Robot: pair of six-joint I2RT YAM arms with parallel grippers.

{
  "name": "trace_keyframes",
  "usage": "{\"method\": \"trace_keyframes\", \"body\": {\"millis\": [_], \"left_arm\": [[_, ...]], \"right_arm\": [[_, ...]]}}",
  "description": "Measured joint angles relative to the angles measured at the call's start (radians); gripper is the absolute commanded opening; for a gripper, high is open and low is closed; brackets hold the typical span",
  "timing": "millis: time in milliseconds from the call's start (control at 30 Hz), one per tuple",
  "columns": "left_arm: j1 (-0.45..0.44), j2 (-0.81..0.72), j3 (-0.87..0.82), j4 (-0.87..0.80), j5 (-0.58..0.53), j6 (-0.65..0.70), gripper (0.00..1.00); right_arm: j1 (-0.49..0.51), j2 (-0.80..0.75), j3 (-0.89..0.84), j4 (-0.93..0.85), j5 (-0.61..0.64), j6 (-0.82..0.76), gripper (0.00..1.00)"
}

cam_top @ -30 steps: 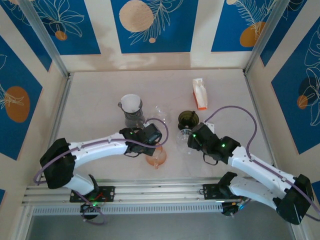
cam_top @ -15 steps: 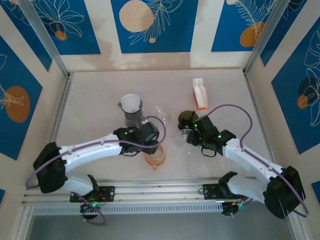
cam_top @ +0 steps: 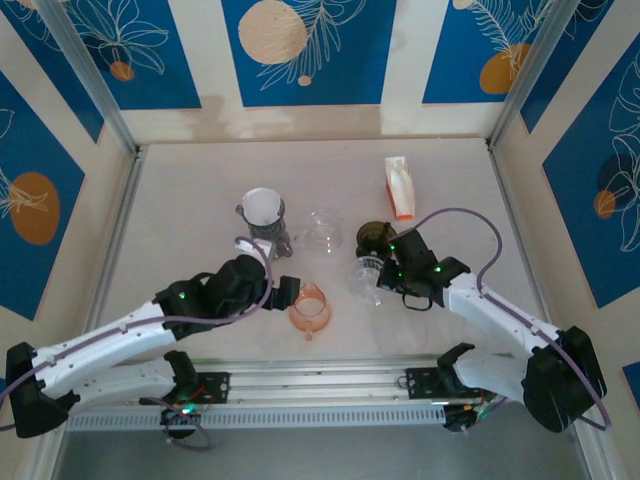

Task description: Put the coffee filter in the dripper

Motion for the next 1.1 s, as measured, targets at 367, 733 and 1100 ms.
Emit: {"method": "trace_keyframes", "body": {"millis": [367,733,1100], "left_arm": [[0.0,-0.251,-0.186,0.0,-0.094,-0.055,1.0],[0.0,-0.269,-0.196,-0.008,-0.123,-0.065,1.0],[0.0,-0.306,-0.211,-0.023,-0.128,-0.064,1.0]], "right_arm": [[0.121,-0.161,0.242,-0.204,-0.068,-0.09,0.0],[0.382,0.155,0.48,-0.261,-0.163,-0.13,0.0],[0.381,0.25,0.48,-0.202,-0.172,-0.131,0.0]]}}
